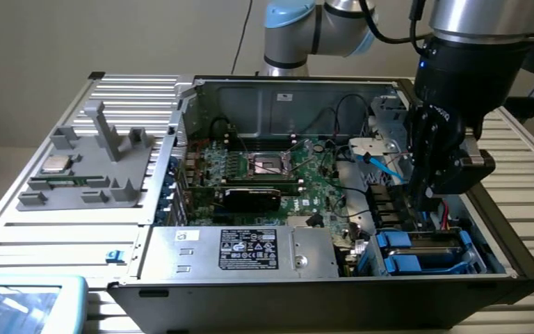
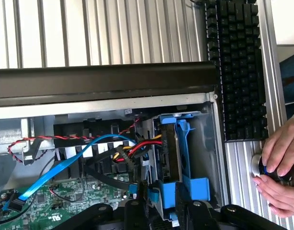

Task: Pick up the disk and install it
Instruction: 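Insert the second disk wire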

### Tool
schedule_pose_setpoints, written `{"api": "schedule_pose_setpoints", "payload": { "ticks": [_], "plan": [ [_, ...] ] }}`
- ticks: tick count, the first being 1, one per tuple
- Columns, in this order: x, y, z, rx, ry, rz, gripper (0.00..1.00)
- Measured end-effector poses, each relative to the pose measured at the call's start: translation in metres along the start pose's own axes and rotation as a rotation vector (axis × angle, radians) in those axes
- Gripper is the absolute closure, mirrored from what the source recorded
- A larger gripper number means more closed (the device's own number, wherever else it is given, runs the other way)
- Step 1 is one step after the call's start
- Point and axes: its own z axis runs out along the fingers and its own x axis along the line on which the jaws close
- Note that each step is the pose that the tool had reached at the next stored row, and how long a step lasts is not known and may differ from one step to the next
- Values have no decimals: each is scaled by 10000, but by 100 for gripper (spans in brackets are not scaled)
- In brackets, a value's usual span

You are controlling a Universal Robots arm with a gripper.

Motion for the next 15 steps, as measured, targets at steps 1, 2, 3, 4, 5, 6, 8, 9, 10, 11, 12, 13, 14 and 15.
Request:
{"api": "schedule_pose_setpoints", "payload": {
  "ticks": [1, 2, 3, 4, 5, 6, 8, 9, 10, 11, 12, 13, 14, 15],
  "plan": [
    [1, -1, 6, 4, 34, 2, 66],
    [3, -2, 13, 8, 85, 7, 66],
    [5, -3, 20, 10, 142, 12, 66],
    [7, -4, 28, 12, 199, 16, 66],
    [10, -5, 36, 13, 250, 20, 66],
    [12, -6, 43, 15, 288, 23, 66],
    [12, -12, 48, 18, 305, 26, 66],
    [12, -14, 48, 18, 306, 25, 66],
    [12, -15, 48, 17, 305, 24, 66],
    [12, -17, 49, 17, 307, 25, 66],
    [12, -17, 49, 17, 307, 24, 66],
    [12, -18, 50, 17, 308, 24, 66],
    [12, -18, 50, 17, 308, 24, 66],
    [12, -18, 50, 17, 308, 25, 66]
  ]
}}
